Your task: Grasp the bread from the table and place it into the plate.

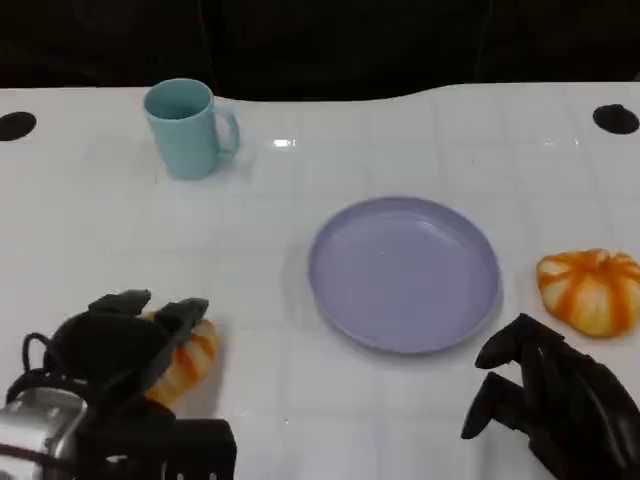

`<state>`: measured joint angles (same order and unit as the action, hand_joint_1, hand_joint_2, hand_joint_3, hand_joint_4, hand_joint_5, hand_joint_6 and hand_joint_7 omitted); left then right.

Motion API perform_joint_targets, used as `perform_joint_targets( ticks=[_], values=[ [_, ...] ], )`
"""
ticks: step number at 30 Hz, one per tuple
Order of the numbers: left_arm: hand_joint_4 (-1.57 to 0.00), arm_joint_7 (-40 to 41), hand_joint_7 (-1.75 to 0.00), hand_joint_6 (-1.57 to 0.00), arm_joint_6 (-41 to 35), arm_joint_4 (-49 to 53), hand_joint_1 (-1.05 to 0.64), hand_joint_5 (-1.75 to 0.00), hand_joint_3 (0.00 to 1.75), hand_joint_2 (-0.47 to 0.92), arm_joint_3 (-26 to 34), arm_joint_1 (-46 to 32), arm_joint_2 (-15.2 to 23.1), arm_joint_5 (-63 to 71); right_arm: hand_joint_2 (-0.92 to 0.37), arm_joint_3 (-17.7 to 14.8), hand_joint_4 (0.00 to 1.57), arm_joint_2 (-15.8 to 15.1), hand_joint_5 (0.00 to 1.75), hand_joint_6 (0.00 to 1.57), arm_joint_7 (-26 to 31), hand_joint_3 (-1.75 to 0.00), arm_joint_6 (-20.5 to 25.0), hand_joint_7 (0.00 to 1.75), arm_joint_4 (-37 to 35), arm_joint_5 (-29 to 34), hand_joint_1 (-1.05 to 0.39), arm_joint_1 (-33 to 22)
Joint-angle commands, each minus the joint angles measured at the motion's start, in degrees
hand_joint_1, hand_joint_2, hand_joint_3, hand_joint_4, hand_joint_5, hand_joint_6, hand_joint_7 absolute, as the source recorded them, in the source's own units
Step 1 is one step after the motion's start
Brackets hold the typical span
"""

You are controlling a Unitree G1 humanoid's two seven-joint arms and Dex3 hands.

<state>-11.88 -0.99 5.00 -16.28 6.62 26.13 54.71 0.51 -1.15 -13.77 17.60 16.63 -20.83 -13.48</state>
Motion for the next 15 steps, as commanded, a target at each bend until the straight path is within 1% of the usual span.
perform_joint_targets(
  ticks=[1, 5, 8, 9, 12, 14, 15],
  values=[
    [-0.09, 1.0, 0.00, -0.13, -0.5, 4.1, -0.47, -0.01, 0.00, 0.90, -1.2, 3.0, 0.4, -1.2, -0.92, -0.2, 0.62, -0.4, 1.75, 0.42, 0.2, -0.54, 0.0, 1.70, 0.7, 0.0, -0.51, -0.2],
    [-0.10, 0.4, -0.01, -0.15, -1.2, 8.7, -0.46, -0.01, 0.00, 0.88, -2.5, 5.8, -0.1, -2.4, -0.92, -0.3, 0.63, -0.6, 1.75, 0.42, -0.1, -0.54, -0.1, 1.71, 0.7, 0.0, -0.52, -0.3],
    [-0.10, 0.7, -0.01, -0.15, -1.2, 9.8, -0.46, -0.01, 0.00, 0.88, -3.1, 6.5, 0.1, -3.1, -0.92, -0.3, 0.63, -0.6, 1.75, 0.43, -0.1, -0.54, -0.1, 1.71, 0.7, 0.0, -0.52, -0.3],
    [-0.11, 1.6, -0.01, -0.16, -0.7, 12.0, -0.46, -0.02, 0.00, 0.88, -3.6, 7.2, 0.0, -3.4, -0.92, -0.2, 0.63, -0.6, 1.75, 0.43, 0.0, -0.54, -0.2, 1.71, 0.7, 0.1, -0.52, -0.3],
    [-0.20, 4.6, -0.03, -0.22, 1.7, 17.6, -0.43, -0.06, 0.01, 0.89, -4.6, 8.9, -0.4, -4.8, -0.92, 0.0, 0.63, -0.5, 1.75, 0.44, 0.4, -0.54, 0.0, 1.71, 1.1, 0.4, -0.53, -0.4],
    [-0.26, 7.0, -0.05, -0.27, 3.8, 19.6, -0.37, -0.09, 0.05, 0.91, -4.3, 8.8, -0.6, -6.8, -0.92, -0.1, 0.63, -0.5, 1.75, 0.44, 0.3, -0.53, 0.0, 1.71, 1.1, 0.2, -0.53, -0.4],
    [-0.33, 8.1, -0.06, -0.33, 4.7, 20.3, -0.33, -0.12, 0.10, 0.92, -4.2, 8.8, -0.7, -7.5, -0.92, -0.1, 0.63, -0.5, 1.75, 0.44, 0.2, -0.53, 0.0, 1.71, 1.1, 0.2, -0.53, -0.3]
  ],
)
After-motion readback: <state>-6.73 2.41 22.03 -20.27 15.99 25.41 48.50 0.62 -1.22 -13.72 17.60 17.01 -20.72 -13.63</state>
